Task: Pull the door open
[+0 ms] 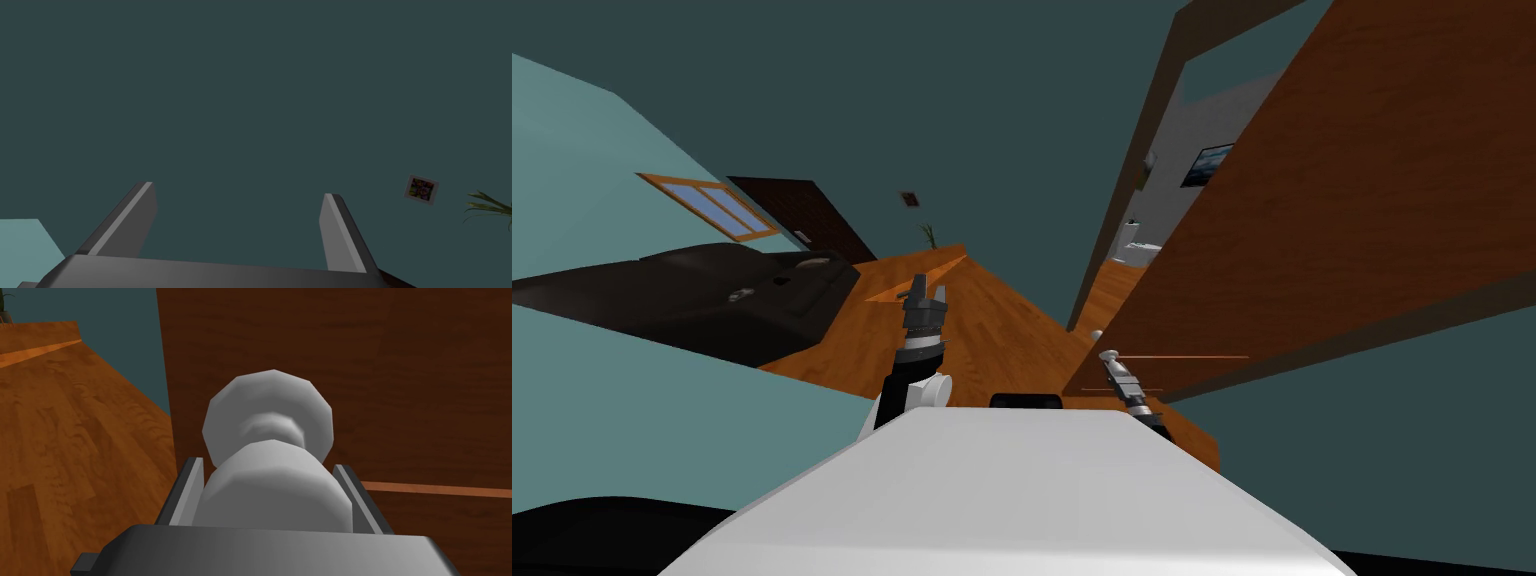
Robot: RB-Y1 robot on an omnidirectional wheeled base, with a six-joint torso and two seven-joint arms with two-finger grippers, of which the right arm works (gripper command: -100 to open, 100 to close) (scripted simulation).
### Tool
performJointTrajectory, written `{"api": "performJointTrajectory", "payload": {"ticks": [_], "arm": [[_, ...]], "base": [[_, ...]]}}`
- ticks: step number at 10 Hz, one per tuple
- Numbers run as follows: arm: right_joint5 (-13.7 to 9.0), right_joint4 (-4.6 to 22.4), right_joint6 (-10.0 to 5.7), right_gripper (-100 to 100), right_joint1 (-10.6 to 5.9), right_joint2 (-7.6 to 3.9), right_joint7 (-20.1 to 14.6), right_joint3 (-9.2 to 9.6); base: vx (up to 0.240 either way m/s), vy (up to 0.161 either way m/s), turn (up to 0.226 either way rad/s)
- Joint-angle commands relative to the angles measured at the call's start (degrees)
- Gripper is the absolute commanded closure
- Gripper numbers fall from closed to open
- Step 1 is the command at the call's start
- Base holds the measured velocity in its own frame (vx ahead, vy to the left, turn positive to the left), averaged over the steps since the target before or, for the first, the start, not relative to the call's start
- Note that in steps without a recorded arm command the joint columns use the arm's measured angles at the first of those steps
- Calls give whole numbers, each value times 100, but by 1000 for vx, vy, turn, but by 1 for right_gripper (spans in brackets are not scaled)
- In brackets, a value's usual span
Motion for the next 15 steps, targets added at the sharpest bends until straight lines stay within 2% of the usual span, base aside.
{"api": "performJointTrajectory", "payload": {"ticks": [1, 2, 3, 10, 11, 12, 13, 15], "arm": [[35, -44, -199, 100, 173, -54, -29, 48], [49, -30, -283, 100, 226, -71, -47, 67], [78, -2, -455, 100, 333, -107, -84, 108], [173, 92, -1021, 100, 686, -225, -207, 243], [179, 98, -1055, 100, 708, -232, -214, 251], [180, 55, -966, 100, 704, -216, -192, 257], [188, 309, -1191, 100, 722, -163, -231, 283], [189, 511, -1374, 100, 732, -122, -260, 297]], "base": [[-140, -47, 160], [-153, -53, 129], [-158, -81, 162], [-113, -50, 90], [-103, -41, 57], [-38, -12, 12], [-24, -31, 180], [-34, -39, 148]]}}
